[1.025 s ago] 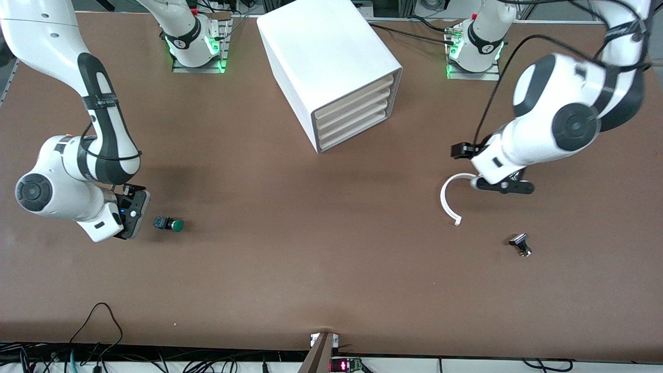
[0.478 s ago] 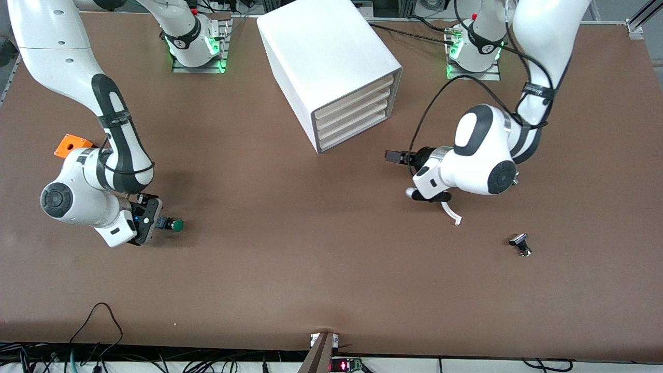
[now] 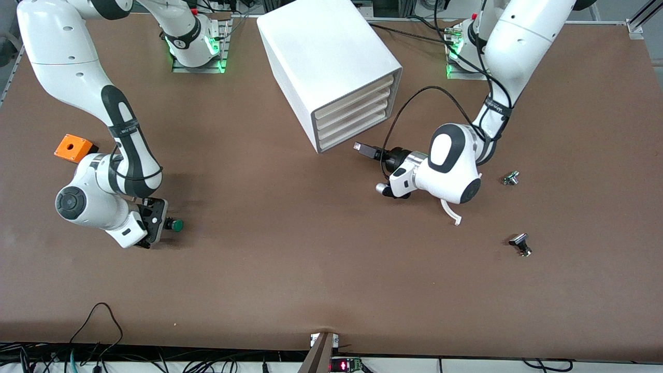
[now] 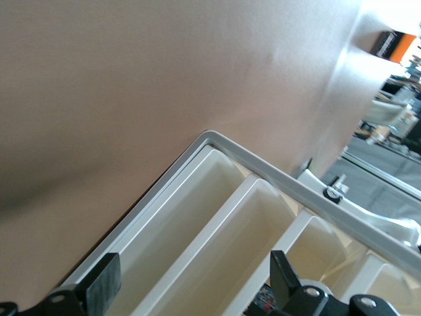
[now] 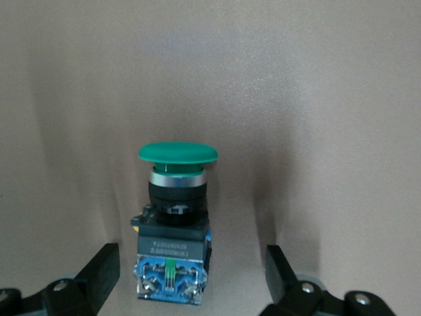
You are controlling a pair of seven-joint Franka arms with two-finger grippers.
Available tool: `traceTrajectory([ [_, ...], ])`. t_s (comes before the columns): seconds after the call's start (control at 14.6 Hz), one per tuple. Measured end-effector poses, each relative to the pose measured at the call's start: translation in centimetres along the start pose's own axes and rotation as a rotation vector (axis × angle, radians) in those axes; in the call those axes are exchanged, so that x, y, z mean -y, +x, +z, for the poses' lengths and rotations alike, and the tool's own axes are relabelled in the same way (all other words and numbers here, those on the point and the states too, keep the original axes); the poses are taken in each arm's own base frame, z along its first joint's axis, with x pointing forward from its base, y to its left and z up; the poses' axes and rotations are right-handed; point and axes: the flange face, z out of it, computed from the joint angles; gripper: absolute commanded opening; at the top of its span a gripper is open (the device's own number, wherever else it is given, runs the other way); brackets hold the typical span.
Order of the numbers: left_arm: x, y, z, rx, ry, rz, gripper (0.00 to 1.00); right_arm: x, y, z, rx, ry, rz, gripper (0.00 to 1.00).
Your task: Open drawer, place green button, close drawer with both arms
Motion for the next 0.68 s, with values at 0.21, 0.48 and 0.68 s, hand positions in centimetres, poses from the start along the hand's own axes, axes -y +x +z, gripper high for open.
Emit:
traceTrajectory([
  [0.21,2.2,0.3,1.8,0.016,-0.061,0.042,0.97,-0.1,0.6,-0.2,-0.001,-0.006,-0.010,0.39],
  [0.48,4.1,-0.6,3.8,0.035,-0.120,0.055,0.91,-0.4,1.4,-0.7,-0.001,-0.016,-0.022,0.18],
  [0.68,5.5,-1.7,5.8,0.065,-0.137,0.084,0.84,-0.2,1.5,-0.8,-0.012,-0.004,-0.013,0.18],
])
